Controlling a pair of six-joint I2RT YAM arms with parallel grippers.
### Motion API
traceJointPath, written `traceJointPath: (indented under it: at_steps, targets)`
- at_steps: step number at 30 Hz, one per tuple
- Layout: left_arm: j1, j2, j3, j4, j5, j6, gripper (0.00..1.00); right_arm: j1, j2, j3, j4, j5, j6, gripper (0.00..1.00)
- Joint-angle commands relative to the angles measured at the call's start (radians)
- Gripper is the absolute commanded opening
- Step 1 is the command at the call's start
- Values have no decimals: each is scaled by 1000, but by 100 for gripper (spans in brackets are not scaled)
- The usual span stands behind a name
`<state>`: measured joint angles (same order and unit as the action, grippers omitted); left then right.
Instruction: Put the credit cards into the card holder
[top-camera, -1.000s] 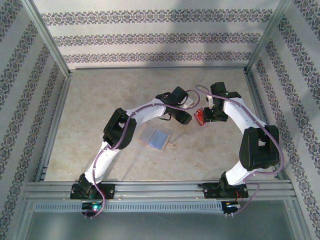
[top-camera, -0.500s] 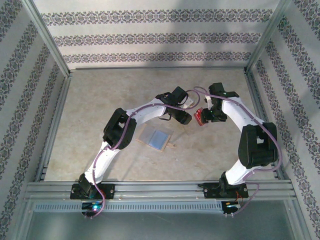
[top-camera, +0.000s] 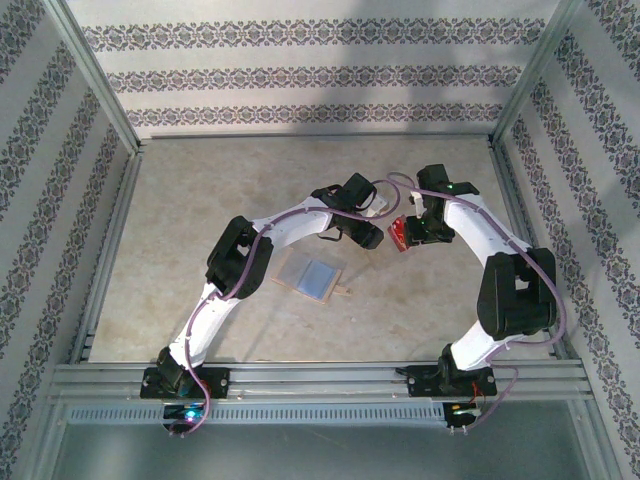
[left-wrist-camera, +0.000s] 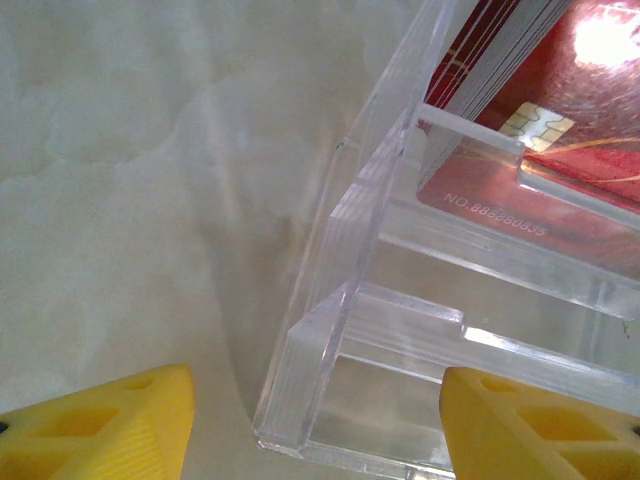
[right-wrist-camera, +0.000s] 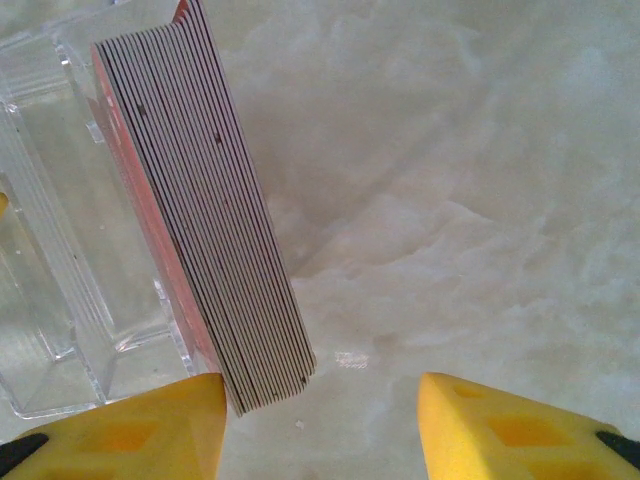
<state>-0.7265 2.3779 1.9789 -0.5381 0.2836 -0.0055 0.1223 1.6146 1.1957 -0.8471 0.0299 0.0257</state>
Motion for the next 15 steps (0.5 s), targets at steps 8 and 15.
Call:
traceJointPath:
  at_steps: [8, 15]
  targets:
    - [-5, 17, -27, -74, -60, 36, 65, 6, -23, 15, -15, -4, -14, 54]
    - [-5, 23, -25, -74, -56, 33, 66, 36, 34, 33, -11, -15, -23, 71]
